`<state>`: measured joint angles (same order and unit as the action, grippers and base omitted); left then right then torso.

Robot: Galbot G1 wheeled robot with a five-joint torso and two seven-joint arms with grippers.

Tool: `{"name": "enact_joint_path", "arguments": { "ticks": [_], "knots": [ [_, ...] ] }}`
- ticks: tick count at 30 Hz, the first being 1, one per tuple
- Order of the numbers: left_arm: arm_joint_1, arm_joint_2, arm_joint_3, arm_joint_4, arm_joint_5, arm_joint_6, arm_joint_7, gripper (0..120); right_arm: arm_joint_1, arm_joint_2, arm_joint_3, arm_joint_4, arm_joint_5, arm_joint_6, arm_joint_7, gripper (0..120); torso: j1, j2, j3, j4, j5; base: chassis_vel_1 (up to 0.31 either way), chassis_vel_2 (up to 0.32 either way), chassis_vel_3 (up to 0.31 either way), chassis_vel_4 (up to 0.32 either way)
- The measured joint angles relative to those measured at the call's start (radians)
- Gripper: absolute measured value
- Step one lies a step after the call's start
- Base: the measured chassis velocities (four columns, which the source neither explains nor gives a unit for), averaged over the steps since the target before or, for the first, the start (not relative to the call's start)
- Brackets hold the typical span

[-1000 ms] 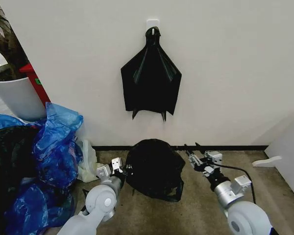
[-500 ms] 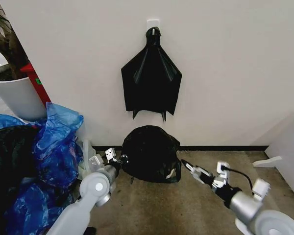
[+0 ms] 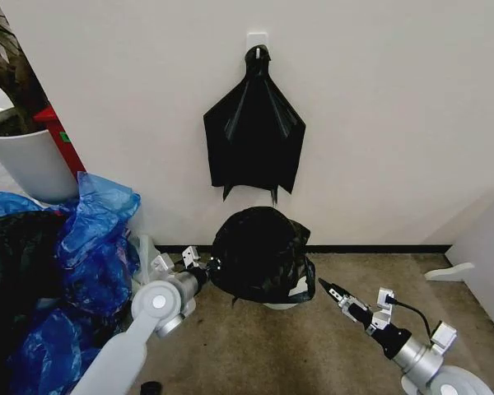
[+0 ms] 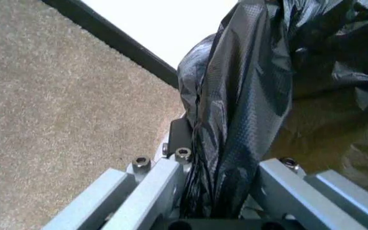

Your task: Place the garbage bag over the trash bin.

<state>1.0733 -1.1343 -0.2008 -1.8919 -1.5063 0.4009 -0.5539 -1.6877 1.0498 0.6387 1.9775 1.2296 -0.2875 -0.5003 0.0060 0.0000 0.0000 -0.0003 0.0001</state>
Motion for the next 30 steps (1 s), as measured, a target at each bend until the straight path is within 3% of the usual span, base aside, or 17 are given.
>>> {"name": "enact_joint_path", "arguments": {
  "ticks": [9,14,18,30],
  "knots": [
    [-0.007,0.000,0.004,-0.001,-0.003,0.009,0.023,1,0.034,0.022,-0.031,0.001,-0.011,-0.009,0.102,100,0.000,0.000,0.000,0.0001,-0.0001,0.000,0.000,0.000,0.000],
    [-0.007,0.000,0.005,-0.004,-0.002,0.015,0.031,1,0.037,0.023,-0.033,0.001,-0.013,-0.009,0.115,92,0.000,0.000,0.000,0.0001,-0.0001,0.000,0.000,0.000,0.000],
    [-0.014,0.002,0.005,-0.004,-0.005,0.021,0.039,1,0.041,0.027,-0.033,-0.008,-0.014,-0.005,0.121,70,0.000,0.000,0.000,0.0000,-0.0001,0.000,0.000,0.000,0.000],
    [-0.010,0.003,-0.001,-0.009,-0.045,0.041,0.056,1,0.064,0.031,-0.035,-0.070,-0.021,0.006,0.117,31,0.000,0.000,0.000,0.0001,-0.0001,0.000,0.000,0.000,0.000]
  ]
}}
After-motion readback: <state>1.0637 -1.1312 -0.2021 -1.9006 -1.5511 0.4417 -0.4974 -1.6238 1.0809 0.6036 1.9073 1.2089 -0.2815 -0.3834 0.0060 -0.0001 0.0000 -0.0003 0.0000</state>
